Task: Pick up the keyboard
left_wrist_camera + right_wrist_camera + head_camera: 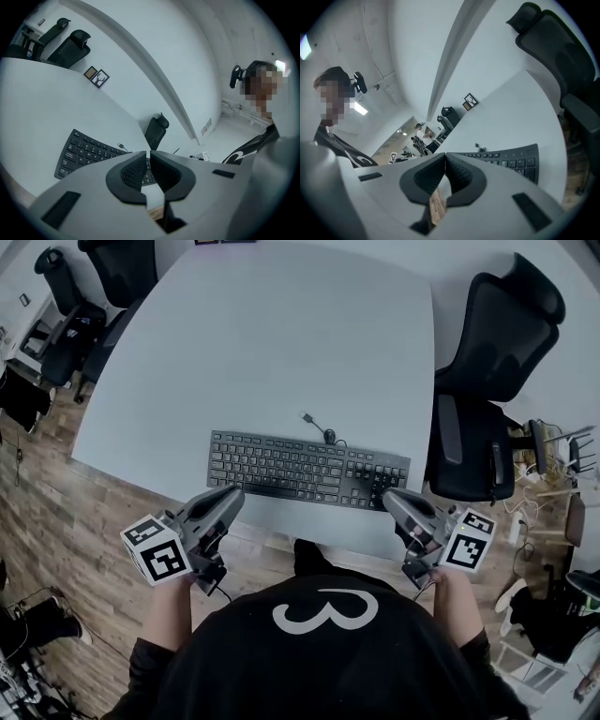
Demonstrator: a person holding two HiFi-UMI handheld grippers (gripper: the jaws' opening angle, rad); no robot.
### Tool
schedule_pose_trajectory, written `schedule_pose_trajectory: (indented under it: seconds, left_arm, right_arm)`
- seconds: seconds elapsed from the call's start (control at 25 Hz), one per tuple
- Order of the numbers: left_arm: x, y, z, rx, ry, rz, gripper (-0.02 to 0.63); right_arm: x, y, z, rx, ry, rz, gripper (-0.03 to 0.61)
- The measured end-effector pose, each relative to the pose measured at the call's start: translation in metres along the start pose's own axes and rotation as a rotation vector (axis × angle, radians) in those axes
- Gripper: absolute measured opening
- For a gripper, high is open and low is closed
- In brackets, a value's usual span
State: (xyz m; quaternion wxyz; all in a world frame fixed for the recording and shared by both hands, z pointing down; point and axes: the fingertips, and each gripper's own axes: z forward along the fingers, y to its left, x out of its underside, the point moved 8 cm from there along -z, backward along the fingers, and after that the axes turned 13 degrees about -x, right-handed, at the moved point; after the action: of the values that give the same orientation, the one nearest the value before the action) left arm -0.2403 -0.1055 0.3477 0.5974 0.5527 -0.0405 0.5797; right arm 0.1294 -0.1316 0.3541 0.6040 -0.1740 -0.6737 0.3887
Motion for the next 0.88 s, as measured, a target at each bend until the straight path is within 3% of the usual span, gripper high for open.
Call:
schedule_pose_trajectory:
  seconds: [0.12,0.4,0.6,0.88]
  left_arm:
    - [-0.005,0.017,0.008,-0.043,0.018,-0.003,0.025]
    - [-0.011,0.054,0.025,-0.165,0.092,0.051,0.164]
    - [-0.016,0.076,0.033,-0.261,0.136,0.105,0.213]
    - [-0.023,0.103,0.041,-0.342,0.192,0.127,0.258]
  right_arm:
    - [-0.001,-0.014,-0.008,0.039,0.006,0.012,0.011]
    - [-0.001,-0.042,-0.031,0.115,-0.020,0.035,0.018]
    - [0.006,-0.059,-0.036,0.148,0.055,0.059,0.144]
    - [0.002,-0.078,-0.044,0.253,0.098,0.065,0.225]
